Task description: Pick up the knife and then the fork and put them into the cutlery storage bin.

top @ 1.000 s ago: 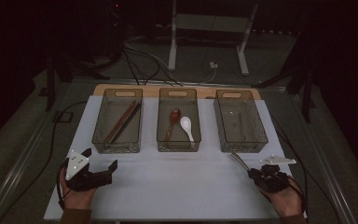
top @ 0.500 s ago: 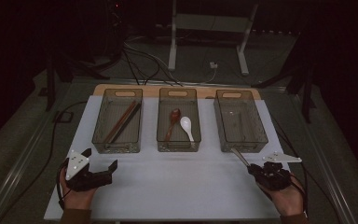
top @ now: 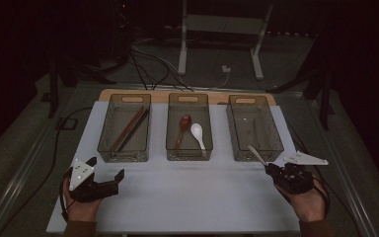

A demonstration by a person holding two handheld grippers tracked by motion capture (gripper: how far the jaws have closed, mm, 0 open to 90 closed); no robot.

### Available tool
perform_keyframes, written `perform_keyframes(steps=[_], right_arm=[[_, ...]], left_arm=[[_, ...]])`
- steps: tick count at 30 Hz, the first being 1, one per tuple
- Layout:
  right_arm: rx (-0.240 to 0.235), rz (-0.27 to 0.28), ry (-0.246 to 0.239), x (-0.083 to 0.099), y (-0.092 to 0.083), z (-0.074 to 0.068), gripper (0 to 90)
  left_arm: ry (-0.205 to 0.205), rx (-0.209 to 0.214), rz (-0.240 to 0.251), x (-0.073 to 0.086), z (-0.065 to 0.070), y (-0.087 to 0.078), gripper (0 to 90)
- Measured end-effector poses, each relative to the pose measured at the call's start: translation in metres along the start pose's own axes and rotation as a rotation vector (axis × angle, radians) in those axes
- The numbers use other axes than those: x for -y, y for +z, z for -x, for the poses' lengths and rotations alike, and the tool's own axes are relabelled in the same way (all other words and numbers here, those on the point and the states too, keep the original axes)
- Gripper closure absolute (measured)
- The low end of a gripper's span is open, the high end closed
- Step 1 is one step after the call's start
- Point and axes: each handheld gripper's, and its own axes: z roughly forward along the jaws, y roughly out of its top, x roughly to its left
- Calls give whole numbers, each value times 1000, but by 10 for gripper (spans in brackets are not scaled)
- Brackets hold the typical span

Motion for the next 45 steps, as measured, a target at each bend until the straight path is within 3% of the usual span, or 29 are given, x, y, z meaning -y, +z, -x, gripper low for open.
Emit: perform_keyframes(steps=[13, 24, 32, 42, 45], right_arm=[[50, 80, 48, -37, 6, 23, 805], [103, 106, 80, -77, 39, 46, 805], [129, 135, 131, -101, 63, 65, 805], [134, 74, 186, -107, 108, 78, 804], [139, 52, 182, -108, 121, 79, 803]], left_arm=[[-4, -2, -2, 0, -1, 0, 7], [-5, -3, -5, 1, -1, 0, 7], [-9, 1, 1, 1, -2, -1, 7], [-5, 8, -8, 1, -1, 1, 7], [-4, 10, -7, 1, -1, 1, 7]])
